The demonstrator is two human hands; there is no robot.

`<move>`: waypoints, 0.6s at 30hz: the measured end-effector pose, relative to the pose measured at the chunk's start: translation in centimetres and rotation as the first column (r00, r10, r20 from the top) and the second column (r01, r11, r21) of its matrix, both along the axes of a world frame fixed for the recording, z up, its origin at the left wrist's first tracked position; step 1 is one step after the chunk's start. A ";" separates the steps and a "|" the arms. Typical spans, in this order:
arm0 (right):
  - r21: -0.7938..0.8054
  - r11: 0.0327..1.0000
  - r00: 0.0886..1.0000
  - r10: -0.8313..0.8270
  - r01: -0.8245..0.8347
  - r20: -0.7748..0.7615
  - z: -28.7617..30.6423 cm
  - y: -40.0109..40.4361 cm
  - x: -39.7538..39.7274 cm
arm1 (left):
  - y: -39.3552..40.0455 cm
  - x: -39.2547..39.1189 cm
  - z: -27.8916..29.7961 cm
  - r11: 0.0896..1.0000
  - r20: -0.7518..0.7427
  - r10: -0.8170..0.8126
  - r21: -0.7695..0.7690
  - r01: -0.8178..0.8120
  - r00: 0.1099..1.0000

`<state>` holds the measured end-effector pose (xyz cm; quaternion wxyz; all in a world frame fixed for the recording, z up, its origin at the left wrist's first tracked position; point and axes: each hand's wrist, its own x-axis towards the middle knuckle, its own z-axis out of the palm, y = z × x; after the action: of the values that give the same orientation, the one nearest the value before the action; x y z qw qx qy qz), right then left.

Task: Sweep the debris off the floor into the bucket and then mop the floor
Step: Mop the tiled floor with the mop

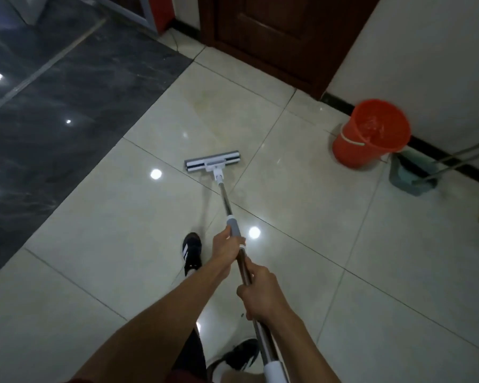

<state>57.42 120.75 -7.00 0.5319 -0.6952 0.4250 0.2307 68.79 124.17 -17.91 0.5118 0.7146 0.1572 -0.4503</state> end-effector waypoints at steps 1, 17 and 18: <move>-0.006 1.000 1.000 -0.005 0.005 0.001 0.4 0.1 -1.9 | 0.0 -1.9 0.2 1.000 -0.008 -0.018 0.004 0.018 1.000; -0.178 0.982 0.997 -0.069 0.061 -0.039 -2.8 -1.5 -3.9 | -3.3 -3.7 -1.4 0.999 -0.064 -0.026 0.025 0.028 0.998; -0.186 0.981 0.997 -0.059 0.049 -0.047 -3.1 -2.2 -3.2 | -3.9 -3.0 -1.7 0.999 -0.060 -0.027 0.031 0.029 0.998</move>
<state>54.23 118.55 -10.06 0.4599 -0.7234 0.4770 0.1940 65.77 120.31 -19.61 0.4891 0.7110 0.1696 -0.4759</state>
